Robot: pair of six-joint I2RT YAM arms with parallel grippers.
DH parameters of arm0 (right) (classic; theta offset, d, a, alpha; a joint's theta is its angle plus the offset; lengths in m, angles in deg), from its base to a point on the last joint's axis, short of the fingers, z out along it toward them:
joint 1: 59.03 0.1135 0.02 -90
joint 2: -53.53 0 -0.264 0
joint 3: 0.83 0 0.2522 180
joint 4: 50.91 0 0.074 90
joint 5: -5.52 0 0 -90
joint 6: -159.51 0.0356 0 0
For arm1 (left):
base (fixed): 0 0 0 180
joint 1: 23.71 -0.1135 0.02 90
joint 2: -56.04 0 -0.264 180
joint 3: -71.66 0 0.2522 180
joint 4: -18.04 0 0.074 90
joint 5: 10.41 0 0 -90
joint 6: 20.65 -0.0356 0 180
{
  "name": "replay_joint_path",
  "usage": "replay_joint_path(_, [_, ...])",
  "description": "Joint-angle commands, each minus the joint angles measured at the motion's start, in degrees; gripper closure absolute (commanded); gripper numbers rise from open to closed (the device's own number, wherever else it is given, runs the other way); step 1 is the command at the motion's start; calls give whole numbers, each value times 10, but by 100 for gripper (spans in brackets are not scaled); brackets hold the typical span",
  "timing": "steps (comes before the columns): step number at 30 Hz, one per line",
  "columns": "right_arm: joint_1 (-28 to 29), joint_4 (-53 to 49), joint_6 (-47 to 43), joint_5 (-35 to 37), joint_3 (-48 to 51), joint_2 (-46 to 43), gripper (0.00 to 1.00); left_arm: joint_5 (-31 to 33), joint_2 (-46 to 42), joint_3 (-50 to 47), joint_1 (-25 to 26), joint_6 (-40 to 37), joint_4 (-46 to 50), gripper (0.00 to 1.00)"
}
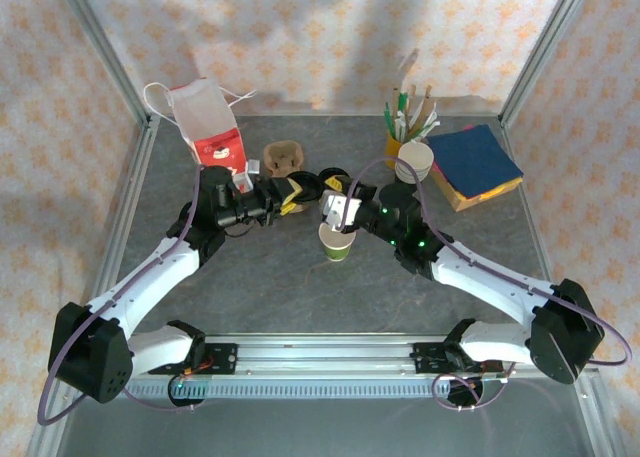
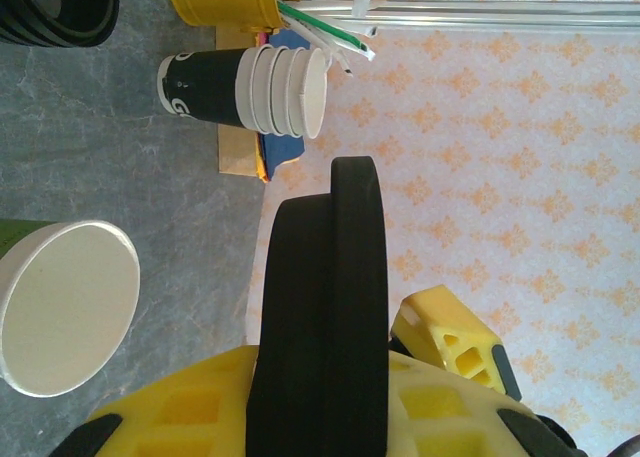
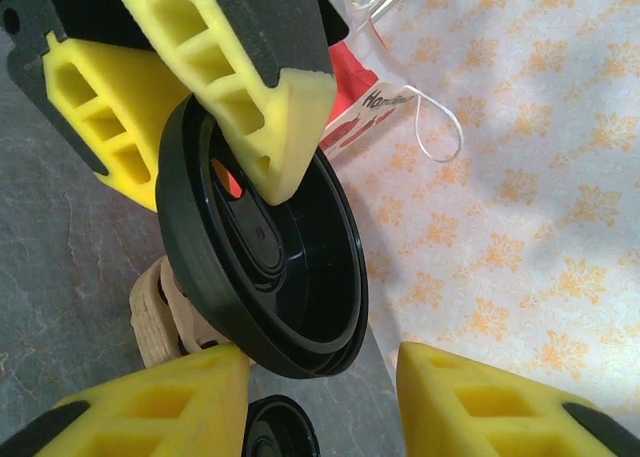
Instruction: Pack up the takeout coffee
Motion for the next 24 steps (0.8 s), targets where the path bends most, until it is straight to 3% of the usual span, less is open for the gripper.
replay_joint_path(1, [3,-19,-6,-12,-26,4,60,-9,-6,8,7,-5,13,87])
replay_joint_path(13, [4,-55,-40,-22,-43,15,60,-14,3,12,13,1,-2,87])
replay_joint_path(24, [5,-89,-54,-4,-63,22,74,-13,9,17,14,-10,13,87])
